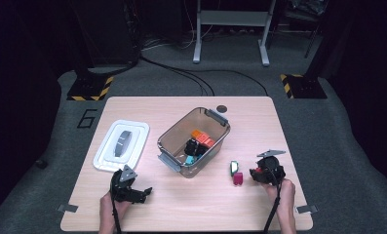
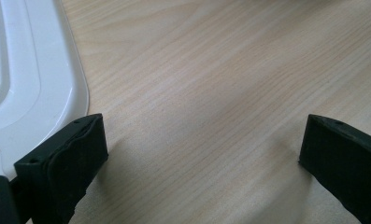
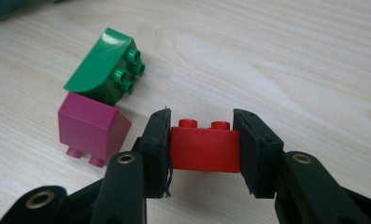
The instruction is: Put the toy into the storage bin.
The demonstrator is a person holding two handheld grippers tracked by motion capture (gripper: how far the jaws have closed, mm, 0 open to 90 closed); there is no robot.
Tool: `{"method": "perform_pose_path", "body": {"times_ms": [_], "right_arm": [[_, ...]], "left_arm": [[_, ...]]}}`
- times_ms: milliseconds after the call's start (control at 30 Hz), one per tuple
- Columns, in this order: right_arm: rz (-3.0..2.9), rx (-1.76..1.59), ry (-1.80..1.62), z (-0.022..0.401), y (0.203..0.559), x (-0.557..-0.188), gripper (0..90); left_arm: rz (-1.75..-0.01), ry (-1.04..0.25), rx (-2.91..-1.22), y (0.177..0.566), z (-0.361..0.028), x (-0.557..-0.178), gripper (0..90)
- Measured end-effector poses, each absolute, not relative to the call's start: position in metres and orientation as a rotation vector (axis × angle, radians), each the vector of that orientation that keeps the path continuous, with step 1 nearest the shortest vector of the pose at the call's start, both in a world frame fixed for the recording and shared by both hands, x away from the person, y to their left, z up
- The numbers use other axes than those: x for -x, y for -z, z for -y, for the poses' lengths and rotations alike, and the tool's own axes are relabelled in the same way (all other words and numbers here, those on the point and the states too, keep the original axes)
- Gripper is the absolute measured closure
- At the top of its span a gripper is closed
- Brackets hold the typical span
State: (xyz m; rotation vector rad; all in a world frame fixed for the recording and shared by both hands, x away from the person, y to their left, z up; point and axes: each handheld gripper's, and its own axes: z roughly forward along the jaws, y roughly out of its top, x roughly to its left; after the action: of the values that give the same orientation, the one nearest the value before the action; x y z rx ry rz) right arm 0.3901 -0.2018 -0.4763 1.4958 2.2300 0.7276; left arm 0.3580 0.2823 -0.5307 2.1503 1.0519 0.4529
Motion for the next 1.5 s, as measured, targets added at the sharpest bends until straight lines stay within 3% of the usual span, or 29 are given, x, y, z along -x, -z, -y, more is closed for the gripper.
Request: {"method": "perform_pose_path", "body": {"times_ms": [1500], "right_arm": [[-2.242,-1.282,-0.942,0.151,0.393,-0.428,58.1]], "left_arm": [[-1.054,-0.453,-2.148,0.531,-0.282,-0.358,0.9]]}}
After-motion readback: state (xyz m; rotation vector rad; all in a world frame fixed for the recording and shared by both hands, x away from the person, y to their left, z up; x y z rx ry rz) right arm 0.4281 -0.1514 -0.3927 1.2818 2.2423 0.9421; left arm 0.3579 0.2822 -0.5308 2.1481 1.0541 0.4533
